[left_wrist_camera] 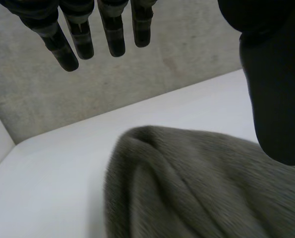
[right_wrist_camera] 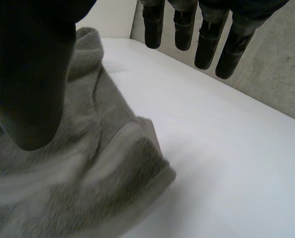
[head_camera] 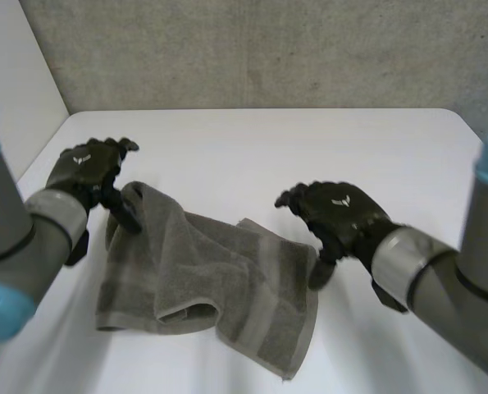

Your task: Fold the towel.

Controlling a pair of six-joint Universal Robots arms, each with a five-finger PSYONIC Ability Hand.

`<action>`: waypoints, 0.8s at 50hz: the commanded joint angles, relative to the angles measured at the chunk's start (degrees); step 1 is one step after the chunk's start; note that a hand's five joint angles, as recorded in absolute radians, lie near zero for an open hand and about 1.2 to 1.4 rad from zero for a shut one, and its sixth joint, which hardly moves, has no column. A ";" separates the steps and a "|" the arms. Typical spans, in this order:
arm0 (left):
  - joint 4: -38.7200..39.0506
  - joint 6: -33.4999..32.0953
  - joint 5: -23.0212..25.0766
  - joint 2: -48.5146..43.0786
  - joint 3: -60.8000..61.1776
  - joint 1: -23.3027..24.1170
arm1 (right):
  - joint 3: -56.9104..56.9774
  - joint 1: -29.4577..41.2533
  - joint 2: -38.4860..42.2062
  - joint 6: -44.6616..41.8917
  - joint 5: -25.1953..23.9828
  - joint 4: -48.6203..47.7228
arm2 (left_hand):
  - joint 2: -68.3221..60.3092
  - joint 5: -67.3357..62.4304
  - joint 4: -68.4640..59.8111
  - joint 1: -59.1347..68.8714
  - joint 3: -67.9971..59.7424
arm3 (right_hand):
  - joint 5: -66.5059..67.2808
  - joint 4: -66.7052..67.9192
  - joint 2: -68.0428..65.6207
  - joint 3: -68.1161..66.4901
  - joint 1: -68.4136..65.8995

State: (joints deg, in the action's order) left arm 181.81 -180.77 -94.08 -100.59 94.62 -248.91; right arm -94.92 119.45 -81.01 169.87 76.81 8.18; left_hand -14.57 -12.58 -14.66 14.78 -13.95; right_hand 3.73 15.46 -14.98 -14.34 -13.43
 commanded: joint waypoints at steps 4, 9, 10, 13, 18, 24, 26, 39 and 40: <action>0.30 -0.19 -0.05 6.73 13.05 5.45 | -14.94 0.17 -8.20 -3.67 -3.69 -5.18 | 3.01 11.01 3.10 -3.22 2.39 | -2.97 -4.71 4.22 3.59 2.67; 0.83 -0.19 -0.14 4.79 15.25 6.94 | -15.47 0.17 -6.01 -3.14 -3.69 -8.78 | 3.17 11.18 3.27 -3.39 2.56 | -3.14 -4.87 4.39 3.75 2.84; 1.00 -0.19 -0.14 3.31 15.51 7.03 | -15.47 0.17 -6.00 -3.14 -3.69 -8.79 | 3.34 11.35 3.43 -3.56 2.72 | -3.14 -4.88 4.39 3.75 2.84; 1.44 0.07 -0.14 1.11 15.60 7.47 | -14.68 1.49 -1.96 -3.32 -3.16 -9.76 | 3.68 11.69 3.77 -3.89 3.06 | -3.31 -5.04 4.56 3.92 3.01; 3.37 0.07 -0.23 -1.79 15.43 8.00 | -14.07 3.60 4.02 -4.11 -2.46 -10.29 | 3.85 11.86 3.94 -4.06 3.23 | -2.97 -4.71 4.22 3.59 2.67; 8.20 -0.02 -0.32 -4.87 14.28 8.00 | -14.85 3.86 8.41 -4.37 -1.23 -13.61 | 3.18 11.18 3.27 -3.39 2.56 | 1.06 -0.68 0.19 -0.44 -1.36; 9.26 -0.10 -0.32 -5.57 13.76 8.00 | -15.21 3.86 8.50 -4.37 -1.23 -14.33 | 3.01 11.02 3.10 -3.22 2.39 | 2.08 0.34 -0.82 -1.46 -2.37; 11.38 -0.28 -0.58 -12.51 5.51 8.26 | -18.73 4.30 8.41 -4.29 -1.58 -21.27 | 2.84 10.85 2.93 -3.05 2.22 | 15.69 13.96 -14.44 -15.08 -15.99; 11.38 -0.28 -0.75 -13.39 4.27 8.26 | -18.73 4.30 8.41 -4.29 -1.58 -21.27 | 2.84 10.85 2.93 -3.05 2.22 | 15.70 13.96 -14.45 -15.09 -16.00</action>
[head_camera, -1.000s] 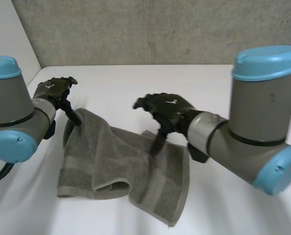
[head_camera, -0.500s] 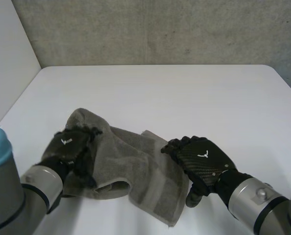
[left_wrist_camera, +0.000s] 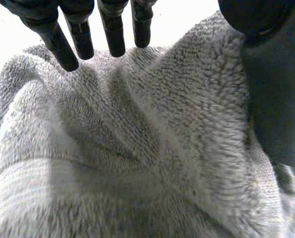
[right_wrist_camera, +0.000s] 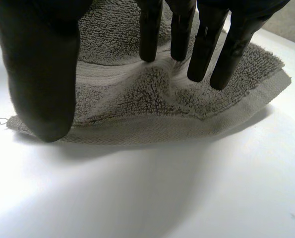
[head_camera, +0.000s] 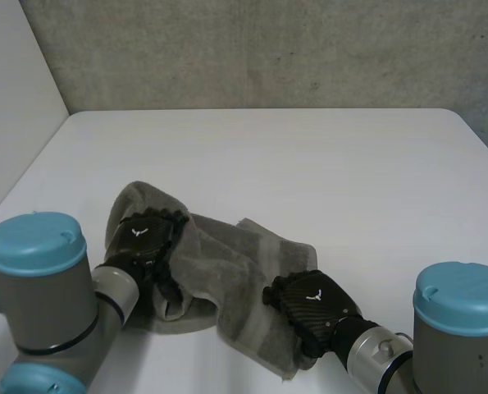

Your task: Fold the towel.

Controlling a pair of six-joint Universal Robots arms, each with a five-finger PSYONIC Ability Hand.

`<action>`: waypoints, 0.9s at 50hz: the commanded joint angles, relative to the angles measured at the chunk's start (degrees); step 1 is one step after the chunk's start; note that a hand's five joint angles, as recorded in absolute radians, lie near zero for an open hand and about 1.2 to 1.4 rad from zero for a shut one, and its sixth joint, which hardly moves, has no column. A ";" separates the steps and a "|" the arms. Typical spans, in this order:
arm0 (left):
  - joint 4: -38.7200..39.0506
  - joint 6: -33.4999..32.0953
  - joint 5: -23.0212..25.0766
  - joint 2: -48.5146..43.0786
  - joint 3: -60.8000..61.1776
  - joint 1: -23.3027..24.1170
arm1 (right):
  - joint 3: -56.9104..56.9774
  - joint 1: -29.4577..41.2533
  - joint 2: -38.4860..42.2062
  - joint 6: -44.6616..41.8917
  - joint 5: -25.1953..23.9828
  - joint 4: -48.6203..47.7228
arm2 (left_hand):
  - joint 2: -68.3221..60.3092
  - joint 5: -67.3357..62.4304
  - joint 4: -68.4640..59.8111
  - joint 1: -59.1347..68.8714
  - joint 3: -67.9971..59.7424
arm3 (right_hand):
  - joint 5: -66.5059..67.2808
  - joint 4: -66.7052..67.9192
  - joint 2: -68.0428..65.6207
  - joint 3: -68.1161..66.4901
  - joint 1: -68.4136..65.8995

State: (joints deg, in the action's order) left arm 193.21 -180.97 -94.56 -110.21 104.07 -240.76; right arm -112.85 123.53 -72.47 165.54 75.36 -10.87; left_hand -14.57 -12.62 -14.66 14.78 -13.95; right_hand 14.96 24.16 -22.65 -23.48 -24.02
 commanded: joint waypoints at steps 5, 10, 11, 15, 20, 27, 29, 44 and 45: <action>-0.02 -0.08 -0.27 -5.97 -8.87 0.29 | -0.79 0.66 0.04 0.13 -0.12 -2.57 | 2.84 10.89 2.93 -3.05 2.22 | 5.99 6.78 -8.29 -7.46 -6.92; -0.20 0.35 -0.36 -7.12 -11.08 0.29 | -0.79 1.02 0.66 0.13 0.14 -4.42 | 2.84 10.89 2.93 -3.05 2.22 | 11.71 12.50 -14.01 -13.18 -12.64; -0.20 0.44 -0.36 -7.21 -11.17 0.29 | -0.79 1.02 1.18 0.13 0.23 -5.03 | 2.84 10.89 2.93 -3.05 2.22 | 15.20 16.00 -17.51 -16.67 -16.14; -0.29 0.53 -0.36 -6.95 -10.91 0.29 | -0.09 0.93 2.24 0.04 0.31 -5.47 | 2.84 10.89 2.93 -3.05 2.22 | 23.62 24.41 -25.92 -25.09 -24.55; -0.46 0.88 -0.36 -5.71 -9.94 0.38 | 0.44 0.31 3.29 0.04 0.31 -6.00 | 2.51 10.56 2.59 -2.72 1.88 | 41.42 42.21 -43.72 -42.89 -42.35; -0.38 1.58 -0.36 -2.82 -8.27 1.08 | 1.14 0.14 3.91 0.04 0.49 -6.18 | -0.01 8.04 0.08 -0.20 -0.63 | 55.04 55.84 -57.35 -56.52 -55.98; -0.29 1.67 -0.36 -2.64 -8.18 1.17 | 1.14 0.05 4.26 0.04 0.49 -6.27 | -2.85 5.20 -2.76 2.64 -3.47 | 55.04 55.84 -57.35 -56.52 -55.98; 1.03 3.43 -1.59 -2.37 -5.90 0.99 | -1.23 -6.10 0.31 0.13 0.31 -8.37 | -36.79 -28.74 -36.70 36.58 -37.41 | 55.04 55.84 -57.35 -56.52 -55.98; 1.03 3.43 -1.59 -2.37 -5.90 0.99 | -1.67 -6.02 0.22 0.30 0.23 -8.55 | -36.86 -28.81 -36.77 36.64 -37.48 | 48.94 49.74 -51.25 -50.41 -49.88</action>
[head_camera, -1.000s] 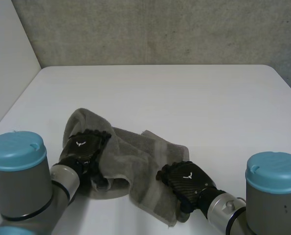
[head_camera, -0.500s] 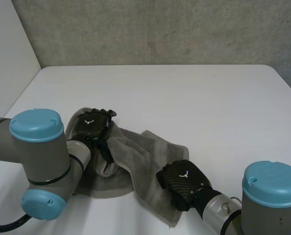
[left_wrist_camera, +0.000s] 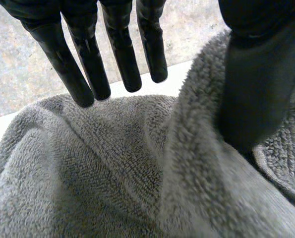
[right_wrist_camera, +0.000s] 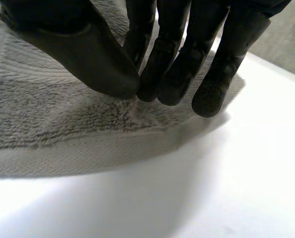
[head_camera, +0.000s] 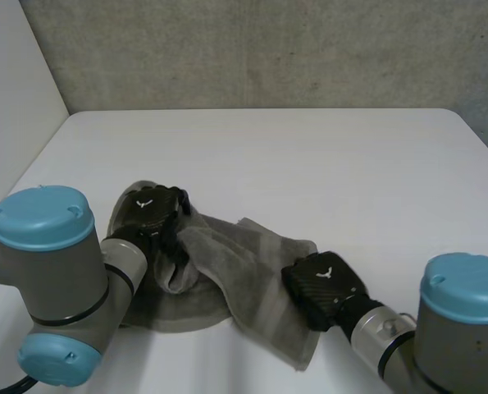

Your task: Fold the towel.

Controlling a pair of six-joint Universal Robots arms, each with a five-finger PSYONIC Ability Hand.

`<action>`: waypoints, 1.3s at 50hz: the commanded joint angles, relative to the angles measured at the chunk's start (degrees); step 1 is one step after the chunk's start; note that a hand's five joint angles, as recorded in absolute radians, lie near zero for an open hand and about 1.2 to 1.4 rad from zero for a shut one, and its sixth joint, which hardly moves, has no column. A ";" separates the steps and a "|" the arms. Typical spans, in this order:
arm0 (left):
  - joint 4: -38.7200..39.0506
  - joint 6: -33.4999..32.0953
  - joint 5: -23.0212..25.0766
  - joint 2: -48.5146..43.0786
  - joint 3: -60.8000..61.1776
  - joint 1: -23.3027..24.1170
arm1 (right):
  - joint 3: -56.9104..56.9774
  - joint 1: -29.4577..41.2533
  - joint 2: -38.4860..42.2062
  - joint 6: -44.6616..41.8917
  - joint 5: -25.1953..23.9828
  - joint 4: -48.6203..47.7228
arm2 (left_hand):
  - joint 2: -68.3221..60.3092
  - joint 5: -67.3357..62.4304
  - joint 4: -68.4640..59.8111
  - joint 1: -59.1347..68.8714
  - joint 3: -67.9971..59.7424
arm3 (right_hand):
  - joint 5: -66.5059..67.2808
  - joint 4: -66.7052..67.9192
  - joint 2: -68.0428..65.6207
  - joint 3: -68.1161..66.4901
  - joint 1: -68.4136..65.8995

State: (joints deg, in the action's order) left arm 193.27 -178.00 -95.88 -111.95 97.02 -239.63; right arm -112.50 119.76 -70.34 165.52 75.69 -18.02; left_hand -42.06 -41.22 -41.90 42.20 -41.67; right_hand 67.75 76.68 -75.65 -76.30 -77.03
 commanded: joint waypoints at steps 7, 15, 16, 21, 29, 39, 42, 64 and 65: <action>3.43 0.46 -0.28 -0.11 2.48 -0.66 | -3.16 -1.20 -3.22 1.12 -0.45 -0.79 | -27.49 -18.33 -27.65 27.35 -27.88 | -45.09 -44.03 43.00 43.65 44.37; 3.69 0.47 -0.28 0.16 2.65 -1.01 | -4.48 2.75 -5.69 2.53 -2.03 -1.05 | -37.11 -27.94 -37.27 36.97 -37.50 | -51.34 -50.27 49.25 49.89 50.62; 3.69 0.46 -0.28 0.16 2.65 -1.01 | -4.48 3.55 -5.69 2.79 -2.47 -1.22 | -37.12 -27.96 -37.29 36.98 -37.51 | -51.68 -50.61 49.59 50.23 50.96; 3.78 0.55 -0.28 -0.02 2.74 -1.10 | -4.57 5.13 -4.99 3.06 -3.44 -1.66 | -37.46 -28.29 -37.62 37.32 -37.85 | -52.02 -50.95 49.92 50.57 51.30; 5.19 0.46 -0.28 -0.28 2.83 -1.10 | -4.22 5.84 -1.56 2.97 -3.71 -1.84 | -36.62 -27.45 -36.78 36.48 -37.01 | -51.01 -49.94 48.92 49.56 50.29; 5.28 0.46 -0.28 -0.46 2.92 -1.80 | -3.95 6.72 0.12 2.27 -3.88 -2.89 | -35.44 -26.28 -35.61 35.30 -35.84 | -49.66 -48.60 47.57 48.22 48.94; 5.28 0.46 -0.28 -0.46 2.92 -1.98 | -3.95 6.72 1.08 2.09 -3.97 -3.69 | -35.10 -25.94 -35.27 34.97 -35.50 | -48.49 -47.42 46.39 47.04 47.77; 5.28 0.46 -0.19 -0.02 3.71 -2.07 | -3.25 5.75 2.84 -0.20 -3.18 -7.02 | -30.23 -21.07 -30.39 30.09 -30.62 | 2.25 3.32 -4.35 -3.70 -2.97; 5.28 0.46 -0.19 -0.02 3.71 -2.07 | -3.25 5.75 2.58 -0.19 -3.18 -7.03 | -30.22 -21.06 -30.39 30.09 -30.62 | 2.25 3.32 -4.35 -3.70 -2.97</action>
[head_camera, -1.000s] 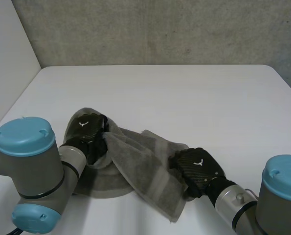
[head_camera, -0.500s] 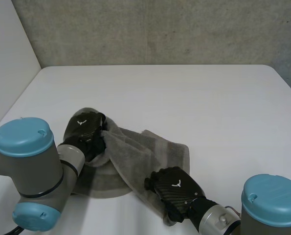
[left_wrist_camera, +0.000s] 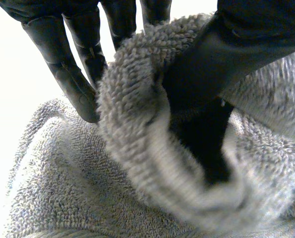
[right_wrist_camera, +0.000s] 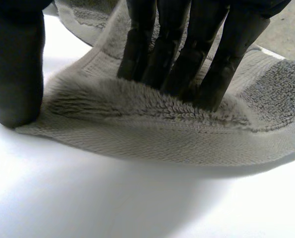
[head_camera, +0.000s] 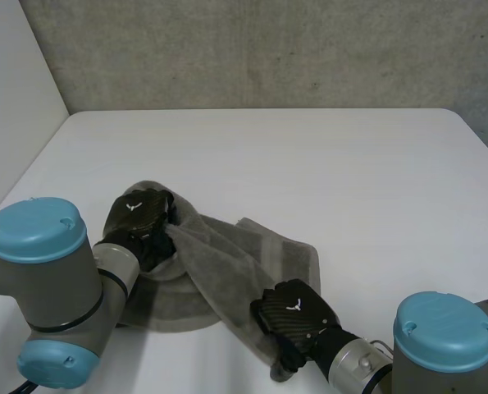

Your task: Fold the towel.

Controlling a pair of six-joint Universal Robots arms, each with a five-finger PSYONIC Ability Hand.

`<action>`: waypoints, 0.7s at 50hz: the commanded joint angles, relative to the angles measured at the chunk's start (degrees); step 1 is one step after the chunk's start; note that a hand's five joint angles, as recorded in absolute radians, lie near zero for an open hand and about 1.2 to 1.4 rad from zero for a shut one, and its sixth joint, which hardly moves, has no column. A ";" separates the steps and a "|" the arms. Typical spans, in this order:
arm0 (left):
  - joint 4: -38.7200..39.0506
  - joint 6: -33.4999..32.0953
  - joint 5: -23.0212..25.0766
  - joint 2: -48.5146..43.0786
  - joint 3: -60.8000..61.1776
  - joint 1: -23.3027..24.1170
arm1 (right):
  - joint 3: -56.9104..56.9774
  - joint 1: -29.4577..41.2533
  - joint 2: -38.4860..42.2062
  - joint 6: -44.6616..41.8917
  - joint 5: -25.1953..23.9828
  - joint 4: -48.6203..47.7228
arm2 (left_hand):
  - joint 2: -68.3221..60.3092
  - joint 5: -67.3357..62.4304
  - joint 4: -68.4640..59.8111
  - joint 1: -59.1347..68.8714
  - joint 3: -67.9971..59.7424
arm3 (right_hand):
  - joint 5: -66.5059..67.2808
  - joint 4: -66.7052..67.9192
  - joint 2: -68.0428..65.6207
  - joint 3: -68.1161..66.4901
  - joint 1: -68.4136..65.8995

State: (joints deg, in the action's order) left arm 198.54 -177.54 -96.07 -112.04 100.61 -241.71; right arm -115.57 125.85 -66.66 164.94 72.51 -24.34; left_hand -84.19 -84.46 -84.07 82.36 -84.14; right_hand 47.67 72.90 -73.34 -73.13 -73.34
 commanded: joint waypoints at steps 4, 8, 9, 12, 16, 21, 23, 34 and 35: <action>0.00 0.00 0.01 0.15 0.21 0.01 | -0.18 -0.34 -1.54 0.38 0.00 -0.62 | 13.08 23.35 12.96 -11.25 13.03 | 22.33 7.10 -6.66 -6.87 -6.66; 0.00 -0.09 0.01 0.15 0.29 0.10 | -0.18 -0.52 -1.90 0.47 0.00 -0.62 | 13.08 23.35 12.96 -11.26 13.03 | 22.33 7.10 -6.66 -6.87 -6.66; 0.00 -0.09 0.01 0.15 0.29 0.10 | -0.18 -0.52 -1.90 0.47 0.00 -0.62 | 13.24 23.51 13.13 -11.42 13.20 | 22.33 7.10 -6.66 -6.87 -6.66; 0.00 -0.09 0.01 0.24 0.29 0.18 | -0.18 -0.69 -2.42 0.47 0.00 -0.62 | 13.75 24.02 13.63 -11.93 13.70 | 22.33 7.10 -6.66 -6.87 -6.66; 0.00 -0.09 0.01 0.24 0.38 0.19 | -0.26 -0.96 -3.83 0.64 -0.08 -0.62 | 15.26 25.53 15.15 -13.44 15.22 | 22.33 7.10 -6.66 -6.87 -6.66; 0.00 -0.18 0.27 0.33 0.73 0.36 | -0.70 -2.62 -5.93 1.00 -0.17 -0.79 | 26.20 36.47 26.08 -24.38 26.15 | 22.33 7.10 -6.66 -6.87 -6.66; 0.00 -0.35 0.36 0.07 0.73 0.80 | -0.88 -3.15 -6.64 1.08 -0.26 -0.79 | 44.10 54.37 43.98 -42.28 44.05 | 22.33 7.10 -6.66 -6.87 -6.66; 5.53 -0.88 0.27 -2.39 0.56 1.50 | -2.99 -6.84 -14.28 6.70 -0.70 -1.67 | 55.13 65.40 55.01 -53.31 55.09 | 22.33 7.10 -6.66 -6.87 -6.66; 5.54 -0.88 0.27 -2.39 0.56 1.50 | -3.16 -7.02 -14.72 7.32 -0.70 -1.76 | 55.13 65.40 55.01 -53.31 55.09 | 22.33 7.10 -6.66 -6.87 -6.66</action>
State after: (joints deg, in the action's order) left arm 200.20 -178.16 -95.72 -112.92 101.28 -240.50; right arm -117.67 120.58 -78.08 168.96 71.94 -25.43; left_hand -34.78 -33.69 -35.33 34.98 -34.54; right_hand 47.68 76.91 -76.65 -76.84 -78.01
